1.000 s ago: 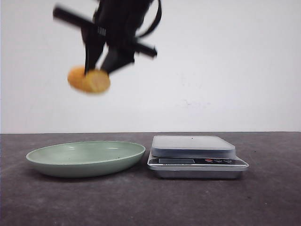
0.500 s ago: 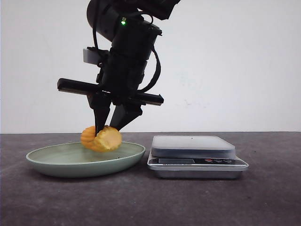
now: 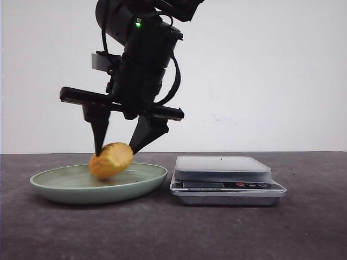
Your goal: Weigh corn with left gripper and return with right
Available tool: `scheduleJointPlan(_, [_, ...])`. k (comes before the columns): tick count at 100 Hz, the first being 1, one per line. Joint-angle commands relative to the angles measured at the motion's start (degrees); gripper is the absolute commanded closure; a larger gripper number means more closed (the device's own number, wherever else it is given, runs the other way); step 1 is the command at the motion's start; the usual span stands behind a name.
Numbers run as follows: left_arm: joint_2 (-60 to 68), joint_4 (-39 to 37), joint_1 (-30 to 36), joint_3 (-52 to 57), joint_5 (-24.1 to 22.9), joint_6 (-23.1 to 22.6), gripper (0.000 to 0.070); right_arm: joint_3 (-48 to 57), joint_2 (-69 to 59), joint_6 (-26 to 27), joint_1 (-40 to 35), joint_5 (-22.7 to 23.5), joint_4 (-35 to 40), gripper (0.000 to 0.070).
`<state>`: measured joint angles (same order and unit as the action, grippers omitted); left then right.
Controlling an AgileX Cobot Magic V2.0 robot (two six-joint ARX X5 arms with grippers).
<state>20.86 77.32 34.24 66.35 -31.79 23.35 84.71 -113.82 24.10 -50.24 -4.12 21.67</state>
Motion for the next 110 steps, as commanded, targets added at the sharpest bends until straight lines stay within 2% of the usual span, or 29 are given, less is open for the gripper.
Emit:
scheduleJointPlan(1, [-0.04,-0.63,0.28,0.66,-0.17,0.07,0.0230,1.25,-0.94,0.37,-0.61,0.02,-0.87,0.0327])
scheduleJointPlan(11, [-0.04,-0.63,0.28,0.66,-0.17,0.02,0.0230,1.25,-0.61,0.17,-0.52,0.11,-2.01,0.0310])
scheduleJointPlan(20, [-0.04,-0.63,0.28,0.66,-0.17,0.02,0.0230,1.84,0.46,-2.21,0.17,0.48,-1.73,0.0310])
scheduleJointPlan(44, [-0.04,-0.63,0.28,0.66,-0.17,-0.02,0.0230,4.90,8.22,-6.78,7.50,1.33,6.54,0.0310])
scheduleJointPlan(85, [-0.04,-1.03,0.28,0.66,-0.17,-0.17,0.0230,4.90,37.29,-14.43,25.64,1.92,20.87,0.0310])
scheduleJointPlan(96, [-0.04,-1.53,0.28,0.66,-0.17,-0.17,0.0230,4.87,46.51,-15.17,27.80,1.62,26.43,0.0309])
scheduleJointPlan(110, [-0.04,-3.15,0.28,0.66,-0.15,-0.48,0.0230,4.85,57.70,-16.17,27.80,-2.36,31.43,0.0308])
